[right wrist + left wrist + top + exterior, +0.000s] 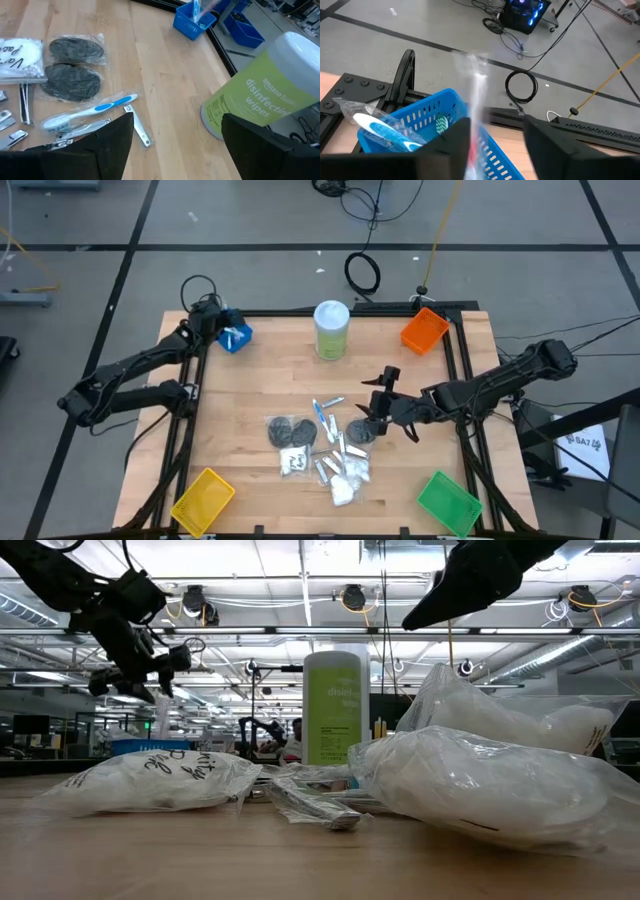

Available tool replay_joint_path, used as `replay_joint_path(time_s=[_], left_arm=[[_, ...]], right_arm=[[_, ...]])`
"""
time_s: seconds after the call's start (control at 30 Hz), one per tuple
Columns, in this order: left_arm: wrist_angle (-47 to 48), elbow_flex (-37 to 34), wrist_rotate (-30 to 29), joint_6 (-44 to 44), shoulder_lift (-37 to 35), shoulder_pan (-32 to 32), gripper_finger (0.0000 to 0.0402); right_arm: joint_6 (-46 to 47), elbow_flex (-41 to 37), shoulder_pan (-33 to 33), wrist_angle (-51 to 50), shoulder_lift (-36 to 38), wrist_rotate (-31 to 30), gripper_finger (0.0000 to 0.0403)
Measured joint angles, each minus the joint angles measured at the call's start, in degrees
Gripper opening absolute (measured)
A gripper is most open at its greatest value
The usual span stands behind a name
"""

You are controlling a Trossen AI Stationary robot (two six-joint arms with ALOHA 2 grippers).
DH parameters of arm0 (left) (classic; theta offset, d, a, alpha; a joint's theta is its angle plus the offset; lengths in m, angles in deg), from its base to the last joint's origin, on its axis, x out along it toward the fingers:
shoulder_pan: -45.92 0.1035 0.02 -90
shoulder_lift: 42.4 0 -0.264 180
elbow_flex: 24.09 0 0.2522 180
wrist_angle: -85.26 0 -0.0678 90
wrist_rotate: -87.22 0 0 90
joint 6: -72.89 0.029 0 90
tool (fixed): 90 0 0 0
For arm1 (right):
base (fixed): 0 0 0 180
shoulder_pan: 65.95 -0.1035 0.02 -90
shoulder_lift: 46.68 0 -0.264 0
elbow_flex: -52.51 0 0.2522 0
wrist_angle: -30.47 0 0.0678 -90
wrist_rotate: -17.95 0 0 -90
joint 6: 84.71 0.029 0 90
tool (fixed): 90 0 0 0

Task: Pick & Place Travel size toiletries
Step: Put the blue toothbrush into the blue bin

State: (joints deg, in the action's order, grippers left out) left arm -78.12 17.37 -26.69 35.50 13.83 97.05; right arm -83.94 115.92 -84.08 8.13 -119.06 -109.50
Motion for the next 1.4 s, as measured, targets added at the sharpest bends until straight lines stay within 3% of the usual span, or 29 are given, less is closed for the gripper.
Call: replay_joint_path(time_s=[0.17,0.33,0.43,0.57,0.67,0.83,1.0,1.2,1.4], left_arm=[[0.0,0.0,0.7,1.9,-0.1,0.0,0.027],[-0.3,0.0,6.5,11.2,-3.3,-0.8,0.0319],[-2.1,0.0,14.9,13.9,-6.2,-2.6,0.0327],[-4.6,0.0,25.3,17.1,-9.1,-6.8,0.032],[-7.3,0.0,29.8,20.4,-9.7,-12.7,0.0311],[-12.3,0.0,24.6,29.6,-8.1,-25.2,0.0298],[-16.6,0.0,14.6,39.0,-5.6,-33.9,0.0289],[-17.7,0.0,11.2,44.2,-4.9,-36.5,0.029],[-17.7,0.0,11.2,41.3,-4.9,-36.7,0.0289]], right_arm=[[0.1,0.0,-0.1,-0.1,0.0,0.0,0.0286],[0.5,-0.1,-0.1,-0.6,0.0,0.3,0.0286],[0.2,-2.2,-0.1,4.0,0.0,3.9,0.0286],[-2.9,-7.0,0.5,19.3,-2.4,10.6,0.0286],[-6.3,-8.1,0.7,25.5,-6.5,12.3,0.0286],[3.8,0.0,3.8,21.9,-16.9,18.2,0.0286],[6.5,14.4,4.3,3.4,-29.6,17.2,0.0286],[14.7,30.4,2.3,-14.6,-40.7,16.8,0.0286],[20.3,34.9,1.1,-16.9,-45.3,21.0,0.0278]])
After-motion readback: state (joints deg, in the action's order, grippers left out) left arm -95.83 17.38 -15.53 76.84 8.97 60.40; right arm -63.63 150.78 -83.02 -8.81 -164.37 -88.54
